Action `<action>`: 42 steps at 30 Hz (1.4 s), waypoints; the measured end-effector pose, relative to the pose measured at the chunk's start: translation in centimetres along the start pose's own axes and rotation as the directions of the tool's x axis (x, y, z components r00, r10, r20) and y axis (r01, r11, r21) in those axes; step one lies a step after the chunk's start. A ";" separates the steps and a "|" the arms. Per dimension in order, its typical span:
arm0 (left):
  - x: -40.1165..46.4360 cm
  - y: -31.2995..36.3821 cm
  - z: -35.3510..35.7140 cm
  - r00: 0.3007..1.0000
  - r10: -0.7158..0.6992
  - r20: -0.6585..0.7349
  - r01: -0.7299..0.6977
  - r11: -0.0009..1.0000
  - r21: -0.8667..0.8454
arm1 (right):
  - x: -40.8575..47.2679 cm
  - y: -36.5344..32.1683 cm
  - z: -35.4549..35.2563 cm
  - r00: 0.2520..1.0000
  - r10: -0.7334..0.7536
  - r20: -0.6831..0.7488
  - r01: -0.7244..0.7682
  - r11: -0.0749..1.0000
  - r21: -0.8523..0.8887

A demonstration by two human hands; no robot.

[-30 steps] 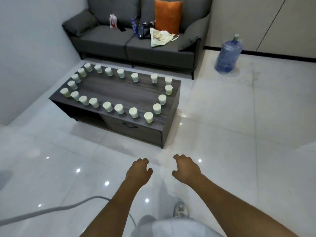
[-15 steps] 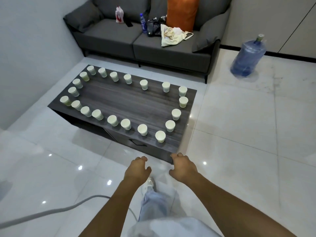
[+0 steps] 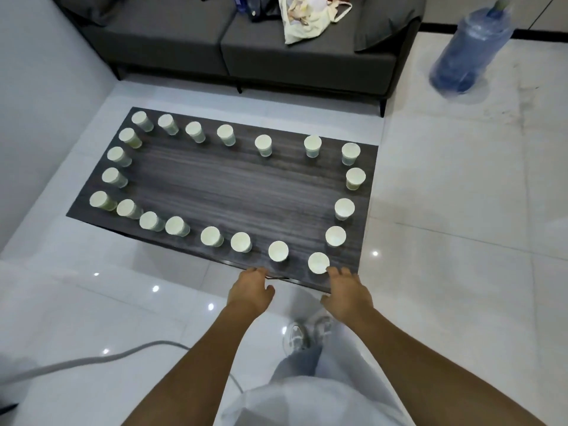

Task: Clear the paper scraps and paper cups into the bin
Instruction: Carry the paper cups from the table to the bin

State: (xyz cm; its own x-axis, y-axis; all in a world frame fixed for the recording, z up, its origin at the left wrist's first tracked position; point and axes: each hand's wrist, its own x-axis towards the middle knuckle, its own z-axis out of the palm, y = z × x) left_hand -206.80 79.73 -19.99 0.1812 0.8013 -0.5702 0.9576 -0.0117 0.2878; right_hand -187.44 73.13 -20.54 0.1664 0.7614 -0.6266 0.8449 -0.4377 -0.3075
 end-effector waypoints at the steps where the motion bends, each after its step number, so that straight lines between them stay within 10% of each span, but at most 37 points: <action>1: 0.7 0.2 0.0 1.000 -0.002 0.014 0.002 1.000 0.003 | 0.6 0.2 -0.1 1.000 0.015 0.008 -0.015 1.000 0.007; 42: 21.6 -1.2 12.8 0.984 0.139 0.112 -0.158 0.969 0.191 | 19.8 4.0 11.7 0.996 0.069 0.065 -0.080 0.977 0.198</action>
State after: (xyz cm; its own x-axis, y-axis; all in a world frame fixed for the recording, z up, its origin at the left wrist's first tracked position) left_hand -201.17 89.38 -42.48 0.3362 0.7200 -0.6071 0.9418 -0.2526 0.2220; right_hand -186.73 80.87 -42.61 0.1906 0.6968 -0.6914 0.7112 -0.5836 -0.3921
